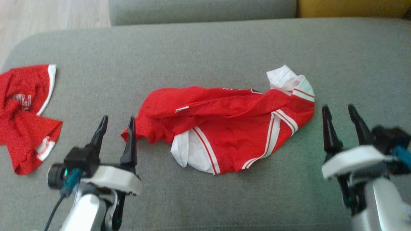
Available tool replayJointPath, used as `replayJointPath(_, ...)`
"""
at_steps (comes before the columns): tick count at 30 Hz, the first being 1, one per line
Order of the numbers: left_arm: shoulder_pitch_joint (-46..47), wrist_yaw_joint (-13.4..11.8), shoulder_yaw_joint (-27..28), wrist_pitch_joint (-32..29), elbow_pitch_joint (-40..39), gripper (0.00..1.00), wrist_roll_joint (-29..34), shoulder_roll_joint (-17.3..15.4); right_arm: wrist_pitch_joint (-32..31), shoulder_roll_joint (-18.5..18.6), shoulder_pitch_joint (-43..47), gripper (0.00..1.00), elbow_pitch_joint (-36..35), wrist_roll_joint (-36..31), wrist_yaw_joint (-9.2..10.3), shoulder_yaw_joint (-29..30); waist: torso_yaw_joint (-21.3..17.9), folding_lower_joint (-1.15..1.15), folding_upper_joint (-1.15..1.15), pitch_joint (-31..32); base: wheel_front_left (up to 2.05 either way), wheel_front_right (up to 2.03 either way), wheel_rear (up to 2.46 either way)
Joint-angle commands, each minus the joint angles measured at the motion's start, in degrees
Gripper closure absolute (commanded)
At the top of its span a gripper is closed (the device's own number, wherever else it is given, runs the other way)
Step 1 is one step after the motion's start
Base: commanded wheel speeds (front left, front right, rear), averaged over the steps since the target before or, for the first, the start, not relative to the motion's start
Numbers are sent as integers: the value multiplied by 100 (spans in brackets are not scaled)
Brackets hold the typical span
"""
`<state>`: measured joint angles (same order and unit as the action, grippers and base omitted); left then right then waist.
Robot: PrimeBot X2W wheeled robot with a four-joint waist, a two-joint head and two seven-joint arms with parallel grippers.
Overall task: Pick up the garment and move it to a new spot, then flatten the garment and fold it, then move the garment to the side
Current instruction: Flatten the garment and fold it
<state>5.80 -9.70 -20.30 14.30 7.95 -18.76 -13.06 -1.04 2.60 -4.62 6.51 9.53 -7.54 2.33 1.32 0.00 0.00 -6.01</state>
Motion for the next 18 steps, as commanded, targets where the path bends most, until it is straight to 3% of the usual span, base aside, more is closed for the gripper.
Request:
replayJointPath(1,399,37,187,70,-207,0,58,-47,-16,28,-511,0,-13,-52,5,-107,84,0,0,-229,0,0,0)
replayJointPath(9,895,217,161,70,-174,0,206,147,-281,37,-2046,0,1525,-464,5,-53,285,0,0,-787,0,0,0)
replayJointPath(15,1052,347,192,70,-108,0,307,328,-895,64,-2670,0,2519,-824,5,134,337,0,0,-901,0,0,0)
replayJointPath(16,1063,368,206,70,-97,0,322,353,-930,62,-2731,7,2605,-816,5,157,337,0,0,-905,0,0,0)
replayJointPath(17,1069,387,221,70,-86,0,338,376,-983,60,-2767,56,2686,-820,5,173,333,0,0,-908,0,0,0)
replayJointPath(18,1070,406,239,70,-75,0,353,397,-987,58,-2790,93,2730,-800,5,188,325,0,0,-902,0,0,0)
